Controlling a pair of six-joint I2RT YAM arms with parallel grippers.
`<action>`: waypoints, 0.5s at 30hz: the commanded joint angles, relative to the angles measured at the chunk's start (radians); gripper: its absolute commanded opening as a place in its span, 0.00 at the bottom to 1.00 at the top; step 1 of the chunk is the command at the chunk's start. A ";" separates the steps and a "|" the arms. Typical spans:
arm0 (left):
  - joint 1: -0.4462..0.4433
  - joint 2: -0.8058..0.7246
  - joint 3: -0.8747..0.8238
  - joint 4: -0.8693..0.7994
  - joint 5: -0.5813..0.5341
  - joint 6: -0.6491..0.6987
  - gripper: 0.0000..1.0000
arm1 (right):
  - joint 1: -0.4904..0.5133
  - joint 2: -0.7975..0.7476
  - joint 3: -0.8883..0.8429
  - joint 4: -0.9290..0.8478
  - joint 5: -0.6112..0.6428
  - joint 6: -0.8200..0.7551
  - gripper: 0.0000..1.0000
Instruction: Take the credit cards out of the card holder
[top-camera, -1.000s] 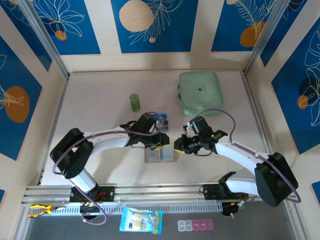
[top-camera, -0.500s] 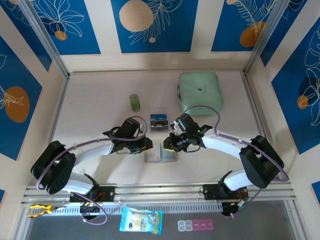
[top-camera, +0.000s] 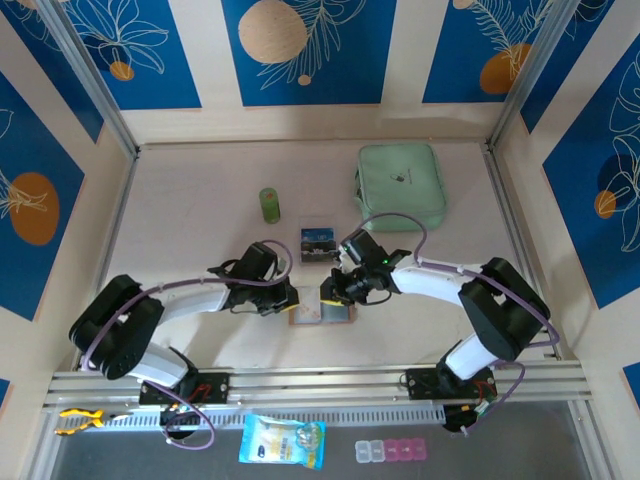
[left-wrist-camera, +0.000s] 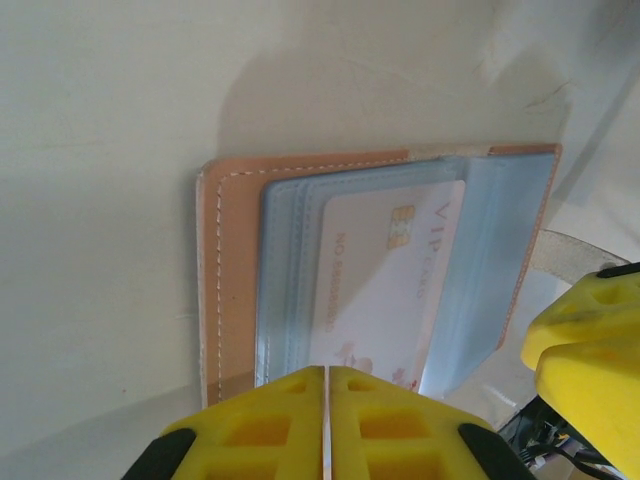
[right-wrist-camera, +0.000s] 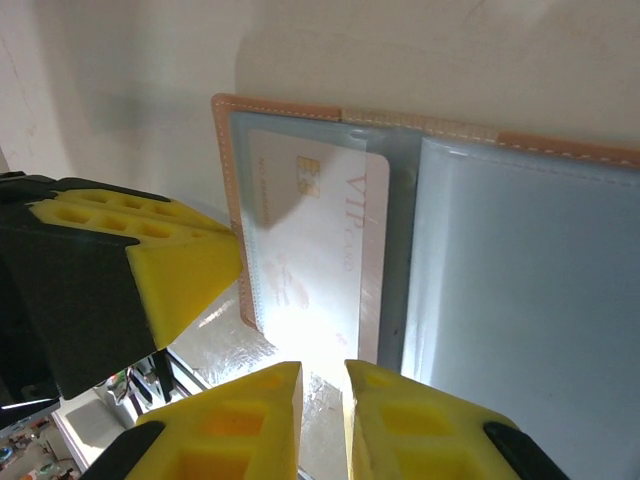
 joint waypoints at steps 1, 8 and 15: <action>0.009 0.020 -0.015 0.033 0.030 0.001 0.08 | 0.008 0.021 0.023 0.012 -0.023 0.012 0.20; 0.014 0.028 -0.030 0.017 0.016 0.009 0.08 | 0.011 0.055 0.029 0.029 -0.036 0.016 0.20; 0.014 0.034 -0.040 0.016 0.016 0.010 0.07 | 0.017 0.077 0.034 0.041 -0.046 0.016 0.20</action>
